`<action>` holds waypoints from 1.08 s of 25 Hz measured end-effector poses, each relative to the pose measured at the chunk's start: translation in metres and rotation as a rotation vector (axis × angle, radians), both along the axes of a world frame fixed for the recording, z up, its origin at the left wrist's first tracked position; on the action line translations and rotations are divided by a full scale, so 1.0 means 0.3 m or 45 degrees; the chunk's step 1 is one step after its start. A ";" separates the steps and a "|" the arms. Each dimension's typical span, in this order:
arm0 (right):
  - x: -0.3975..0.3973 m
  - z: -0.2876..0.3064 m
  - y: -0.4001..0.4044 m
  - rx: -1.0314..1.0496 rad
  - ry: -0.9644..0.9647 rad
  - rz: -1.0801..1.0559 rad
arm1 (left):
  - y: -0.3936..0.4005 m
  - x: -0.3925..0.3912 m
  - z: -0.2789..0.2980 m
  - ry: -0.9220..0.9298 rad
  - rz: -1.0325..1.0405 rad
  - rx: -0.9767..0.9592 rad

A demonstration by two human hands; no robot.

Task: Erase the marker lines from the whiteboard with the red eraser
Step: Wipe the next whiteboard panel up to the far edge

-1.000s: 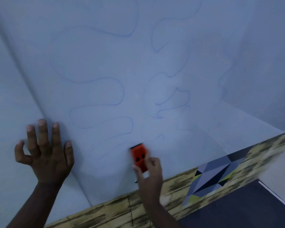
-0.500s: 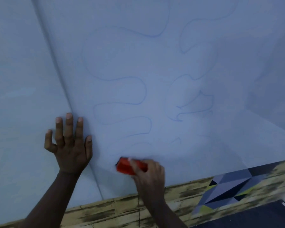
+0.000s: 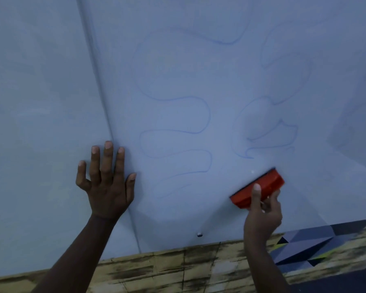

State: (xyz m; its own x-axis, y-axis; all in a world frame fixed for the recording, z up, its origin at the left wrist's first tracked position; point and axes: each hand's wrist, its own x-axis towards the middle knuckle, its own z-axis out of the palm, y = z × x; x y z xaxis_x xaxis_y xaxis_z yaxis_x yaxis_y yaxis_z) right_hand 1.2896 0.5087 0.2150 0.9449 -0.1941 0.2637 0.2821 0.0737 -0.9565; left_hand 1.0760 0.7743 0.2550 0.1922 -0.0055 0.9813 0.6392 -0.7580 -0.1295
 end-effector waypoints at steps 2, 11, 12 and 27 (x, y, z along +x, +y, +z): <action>-0.058 0.082 0.070 -0.055 -0.234 0.023 | -0.001 0.000 -0.003 0.001 0.000 -0.007; -0.378 -0.298 0.259 -1.252 -1.265 0.422 | -0.004 -0.002 -0.006 0.015 -0.039 -0.010; -0.375 -0.349 0.255 -1.301 -1.280 0.430 | -0.003 -0.003 -0.007 0.016 -0.047 -0.011; -0.208 0.289 0.184 -0.374 -0.779 0.213 | -0.003 -0.014 -0.008 0.055 -0.037 -0.010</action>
State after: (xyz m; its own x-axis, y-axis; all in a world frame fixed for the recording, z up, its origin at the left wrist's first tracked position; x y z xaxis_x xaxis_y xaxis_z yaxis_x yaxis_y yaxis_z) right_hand 1.2274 0.5638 0.3016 0.6207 0.1016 0.7774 0.7840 -0.0741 -0.6163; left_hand 1.0717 0.7735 0.2527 0.2345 -0.0041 0.9721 0.6111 -0.7771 -0.1507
